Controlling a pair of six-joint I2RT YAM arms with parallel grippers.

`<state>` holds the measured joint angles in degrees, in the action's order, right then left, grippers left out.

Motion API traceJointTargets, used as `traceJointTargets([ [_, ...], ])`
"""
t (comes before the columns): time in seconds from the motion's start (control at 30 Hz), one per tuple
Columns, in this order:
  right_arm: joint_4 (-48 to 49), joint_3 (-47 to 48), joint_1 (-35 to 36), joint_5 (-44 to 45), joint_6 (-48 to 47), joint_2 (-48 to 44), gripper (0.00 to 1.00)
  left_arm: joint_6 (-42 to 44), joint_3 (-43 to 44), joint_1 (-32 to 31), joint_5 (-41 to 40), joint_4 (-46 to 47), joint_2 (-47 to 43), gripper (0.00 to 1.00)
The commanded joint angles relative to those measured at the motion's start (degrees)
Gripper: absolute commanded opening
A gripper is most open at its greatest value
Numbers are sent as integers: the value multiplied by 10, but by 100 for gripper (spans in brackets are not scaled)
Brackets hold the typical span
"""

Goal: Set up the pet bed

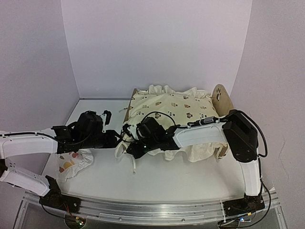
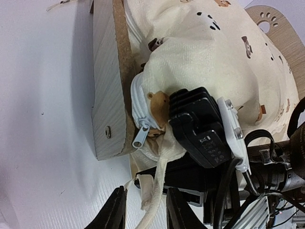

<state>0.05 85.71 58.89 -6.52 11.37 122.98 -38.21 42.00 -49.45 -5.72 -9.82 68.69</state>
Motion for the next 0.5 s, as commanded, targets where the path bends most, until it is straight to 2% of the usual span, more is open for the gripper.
traceJointTargets([
  [0.0,16,-2,-3,-9,-3,-33,0,-7,16,1,-2,37,8,30],
  [0.27,16,-8,-3,-6,-5,-39,0,-12,10,1,0,54,19,26],
  [0.47,16,-8,-3,-6,-5,-39,0,-18,1,1,-5,57,12,11],
])
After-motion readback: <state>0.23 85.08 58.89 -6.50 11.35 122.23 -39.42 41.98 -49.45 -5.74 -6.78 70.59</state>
